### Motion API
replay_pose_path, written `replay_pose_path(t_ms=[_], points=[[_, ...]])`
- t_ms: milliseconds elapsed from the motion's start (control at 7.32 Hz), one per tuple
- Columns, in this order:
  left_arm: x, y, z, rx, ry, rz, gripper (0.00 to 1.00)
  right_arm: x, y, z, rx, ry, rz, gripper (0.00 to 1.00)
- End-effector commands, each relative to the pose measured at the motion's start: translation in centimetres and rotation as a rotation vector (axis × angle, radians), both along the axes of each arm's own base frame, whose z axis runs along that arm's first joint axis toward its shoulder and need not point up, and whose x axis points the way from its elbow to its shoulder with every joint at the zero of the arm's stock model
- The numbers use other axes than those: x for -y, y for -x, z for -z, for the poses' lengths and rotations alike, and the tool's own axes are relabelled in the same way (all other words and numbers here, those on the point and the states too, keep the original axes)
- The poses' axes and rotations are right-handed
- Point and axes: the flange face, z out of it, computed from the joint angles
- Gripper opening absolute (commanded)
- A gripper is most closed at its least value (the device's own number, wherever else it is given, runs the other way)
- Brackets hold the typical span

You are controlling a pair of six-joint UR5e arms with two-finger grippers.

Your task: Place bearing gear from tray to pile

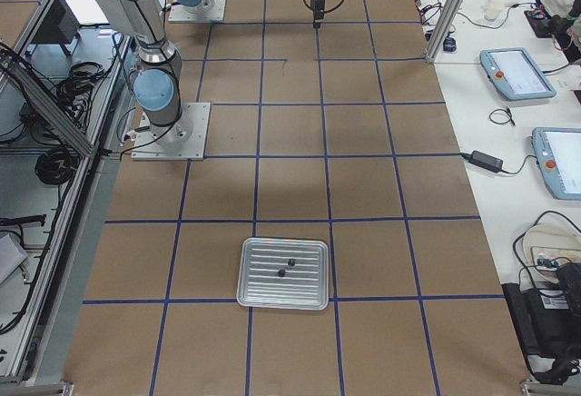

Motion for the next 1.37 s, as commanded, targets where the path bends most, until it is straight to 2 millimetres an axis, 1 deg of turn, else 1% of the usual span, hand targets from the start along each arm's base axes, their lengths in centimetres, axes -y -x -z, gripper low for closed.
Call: replay_pose_path(t_ms=[0, 137, 273, 410, 546, 683, 819, 956, 1093, 1229], points=[[0.2, 0.0, 0.3, -0.001, -0.003, 0.0, 1.0, -0.1, 0.0, -0.1, -0.005, 0.004, -0.001, 1.0], [0.1, 0.1, 0.2, -0.001, -0.001, 0.002, 1.0, 0.0, 0.2, -0.1, -0.006, 0.0, -0.001, 1.0], [0.1, 0.1, 0.2, -0.001, -0.001, 0.002, 1.0, 0.2, 1.3, 0.0, -0.012, -0.012, -0.046, 1.0], [0.2, 0.1, 0.2, -0.001, -0.001, 0.003, 1.0, 0.6, 5.2, -0.1, -0.072, -0.038, -0.142, 1.0], [0.2, 0.1, 0.2, -0.001, -0.001, 0.003, 1.0, 0.3, 10.8, -0.9, -0.088, -0.067, -0.203, 1.0], [0.3, 0.3, 0.5, -0.003, -0.007, 0.005, 1.0, 0.2, 17.9, -1.0, -0.082, -0.088, -0.284, 1.0], [0.2, 0.2, 0.3, -0.001, -0.003, 0.005, 1.0, -0.7, 26.2, -0.3, -0.061, -0.115, -0.385, 1.0], [0.1, 0.2, 0.2, -0.001, -0.001, 0.005, 1.0, -2.2, 35.4, 2.0, -0.019, -0.13, -0.404, 1.0], [0.2, 0.2, 0.2, -0.001, -0.001, 0.005, 1.0, -1.8, 43.4, 5.5, -0.056, -0.092, -0.505, 1.0], [0.1, 0.3, 0.1, 0.0, 0.005, 0.006, 1.0, -1.5, 49.2, 9.3, -0.066, -0.102, -0.622, 1.0]])
